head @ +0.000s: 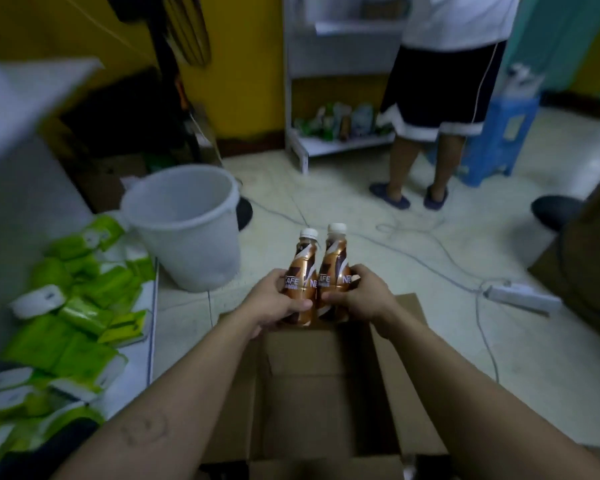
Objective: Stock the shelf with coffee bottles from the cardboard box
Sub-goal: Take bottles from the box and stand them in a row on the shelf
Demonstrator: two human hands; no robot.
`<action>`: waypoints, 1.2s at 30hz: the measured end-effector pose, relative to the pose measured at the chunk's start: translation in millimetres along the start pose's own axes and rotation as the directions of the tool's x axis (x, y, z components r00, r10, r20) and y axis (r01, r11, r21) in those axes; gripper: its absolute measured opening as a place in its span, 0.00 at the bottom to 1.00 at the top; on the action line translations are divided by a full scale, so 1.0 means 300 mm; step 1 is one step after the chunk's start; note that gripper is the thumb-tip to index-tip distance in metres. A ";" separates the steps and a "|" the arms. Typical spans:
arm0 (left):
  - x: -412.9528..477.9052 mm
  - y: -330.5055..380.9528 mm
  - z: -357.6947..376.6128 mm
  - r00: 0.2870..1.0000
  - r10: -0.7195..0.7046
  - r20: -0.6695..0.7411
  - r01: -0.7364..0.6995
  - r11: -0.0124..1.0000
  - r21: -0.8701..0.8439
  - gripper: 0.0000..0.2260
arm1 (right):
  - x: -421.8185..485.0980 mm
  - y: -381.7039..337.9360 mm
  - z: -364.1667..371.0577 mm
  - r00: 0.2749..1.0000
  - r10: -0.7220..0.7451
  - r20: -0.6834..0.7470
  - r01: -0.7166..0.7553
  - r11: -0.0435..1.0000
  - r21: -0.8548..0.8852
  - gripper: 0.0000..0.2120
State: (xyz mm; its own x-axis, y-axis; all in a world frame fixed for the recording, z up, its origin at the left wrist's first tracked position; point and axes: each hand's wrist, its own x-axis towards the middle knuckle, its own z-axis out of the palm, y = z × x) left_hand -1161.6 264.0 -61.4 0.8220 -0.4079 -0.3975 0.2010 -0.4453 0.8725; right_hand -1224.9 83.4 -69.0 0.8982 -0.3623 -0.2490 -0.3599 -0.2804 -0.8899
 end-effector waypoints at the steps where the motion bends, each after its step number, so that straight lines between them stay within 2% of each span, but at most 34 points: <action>1: -0.054 0.053 -0.030 0.998 0.051 -0.027 -0.051 0.999 0.012 0.31 | -0.044 -0.076 -0.020 0.998 -0.055 -0.001 0.055 0.998 -0.009 0.26; 4: -0.229 0.209 -0.126 0.971 0.213 -0.111 -0.205 0.976 0.078 0.33 | -0.179 -0.283 -0.057 0.971 -0.238 -0.029 0.236 0.970 -0.060 0.26; 7: -0.422 0.350 -0.230 0.903 0.369 -0.219 -0.327 0.922 0.208 0.35 | -0.310 -0.468 -0.056 0.914 -0.404 -0.043 0.402 0.914 -0.050 0.28; 10: -0.620 0.446 -0.361 0.817 0.471 -0.332 -0.368 0.870 0.327 0.41 | -0.413 -0.641 -0.009 0.843 -0.538 -0.013 0.537 0.843 -0.009 0.27; 14: -0.873 0.496 -0.563 0.720 0.547 -0.427 -0.352 0.818 0.454 0.46 | -0.495 -0.844 0.140 0.760 -0.645 0.076 0.637 0.763 0.110 0.29; 17: -1.037 0.460 -0.707 0.689 0.505 -0.519 -0.279 0.846 0.454 0.41 | -0.547 -0.941 0.314 0.694 -0.709 0.125 0.682 0.703 0.199 0.29; 20: -1.183 0.363 -0.823 0.644 0.415 -0.643 -0.181 0.899 0.399 0.35 | -0.608 -0.999 0.520 0.639 -0.728 0.248 0.682 0.685 0.255 0.29; 24: -1.351 0.207 -0.920 0.517 0.256 -0.817 0.036 0.947 0.319 0.34 | -0.716 -1.034 0.787 0.563 -0.703 0.435 0.634 0.705 0.319 0.30; 28: -1.513 0.088 -0.986 0.389 0.102 -0.916 0.136 0.977 0.166 0.29 | -0.835 -1.054 0.997 0.471 -0.663 0.581 0.581 0.729 0.361 0.29; 33: -1.679 0.090 -1.058 0.223 0.090 -0.971 0.315 0.936 0.159 0.22 | -0.955 -1.066 1.133 0.328 -0.624 0.709 0.605 0.715 0.350 0.28; 36: -1.756 0.126 -1.086 0.177 0.145 -0.974 0.469 0.857 0.213 0.20 | -0.989 -1.084 1.170 0.272 -0.594 0.757 0.648 0.695 0.312 0.30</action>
State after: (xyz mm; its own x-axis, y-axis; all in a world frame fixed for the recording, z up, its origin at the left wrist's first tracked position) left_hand -1413.5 721.6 273.6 0.6931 0.6393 0.3331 0.4443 -0.7427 0.5009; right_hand -1285.8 594.2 160.1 0.6496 0.7407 0.1712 0.4109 -0.1526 -0.8988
